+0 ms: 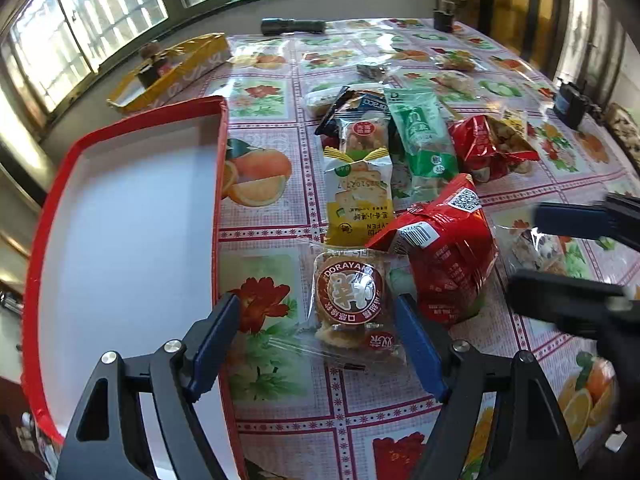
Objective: Organize snacks
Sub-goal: 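Grasp the Dorayaki pastry with the left tool while the right tool grasps the red chip bag, then carry both snacks into the red-rimmed tray and open both tools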
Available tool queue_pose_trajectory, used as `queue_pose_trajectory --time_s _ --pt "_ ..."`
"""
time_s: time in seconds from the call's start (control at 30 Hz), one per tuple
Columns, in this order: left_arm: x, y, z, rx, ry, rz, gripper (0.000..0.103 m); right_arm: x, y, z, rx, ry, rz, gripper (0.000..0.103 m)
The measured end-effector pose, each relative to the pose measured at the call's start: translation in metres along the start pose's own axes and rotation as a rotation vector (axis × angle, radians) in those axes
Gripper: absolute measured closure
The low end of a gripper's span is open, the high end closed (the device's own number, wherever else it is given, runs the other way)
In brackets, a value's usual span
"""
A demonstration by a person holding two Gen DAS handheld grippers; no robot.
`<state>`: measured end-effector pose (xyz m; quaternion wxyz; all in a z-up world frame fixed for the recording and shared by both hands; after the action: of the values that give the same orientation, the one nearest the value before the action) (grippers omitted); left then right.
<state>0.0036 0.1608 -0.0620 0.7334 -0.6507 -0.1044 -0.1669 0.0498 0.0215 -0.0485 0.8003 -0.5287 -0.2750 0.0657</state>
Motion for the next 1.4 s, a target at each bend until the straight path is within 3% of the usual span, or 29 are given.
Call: queue_pose_trajectory --time_s 0.2,0.27,0.4,0.47,0.57,0.7,0.8,1.1,1.4 --pt "0.008 0.008 -0.008 0.02 0.057 0.027 0.022 0.017 0.043 -0.001 -0.015 -0.013 0.078 0.047" --pt "0.012 0.013 -0.011 0.047 0.064 0.046 0.022 0.018 0.043 -0.005 0.001 -0.005 0.066 0.055" --pt "0.019 0.024 -0.012 0.057 0.045 0.089 0.021 0.012 0.027 -0.016 -0.003 0.025 0.042 0.058" --pt "0.022 0.026 -0.009 0.033 0.018 0.104 0.029 0.008 0.015 -0.022 -0.002 0.044 0.019 0.058" --pt "0.02 0.025 -0.006 -0.04 -0.01 0.116 0.062 0.001 -0.003 -0.031 0.007 0.083 -0.013 0.059" --pt "0.014 0.021 -0.011 -0.032 -0.031 0.114 0.065 -0.005 -0.021 -0.039 0.016 0.117 -0.044 0.059" --pt "0.008 0.01 -0.013 -0.068 -0.08 0.111 0.066 -0.007 -0.03 -0.038 0.013 0.13 -0.065 0.059" --pt "-0.003 -0.054 -0.003 0.081 -0.228 -0.02 0.066 -0.014 -0.046 -0.031 0.013 0.122 -0.098 0.059" --pt "-0.014 -0.079 0.031 0.181 -0.331 -0.098 0.066 -0.012 -0.048 0.006 0.039 0.044 -0.094 0.059"
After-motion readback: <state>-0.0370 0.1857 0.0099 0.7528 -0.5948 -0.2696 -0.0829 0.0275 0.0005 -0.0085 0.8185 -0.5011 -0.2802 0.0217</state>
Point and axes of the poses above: each gripper's, at about its wrist camera, not at the fingertips, and y roughly the way its jaws point, z to its left, x to its top, the point moved 3 cm from there along y, roughly the way its jaws point, and after that the axes turned 8 degrees about z, right-handed, at the moved point
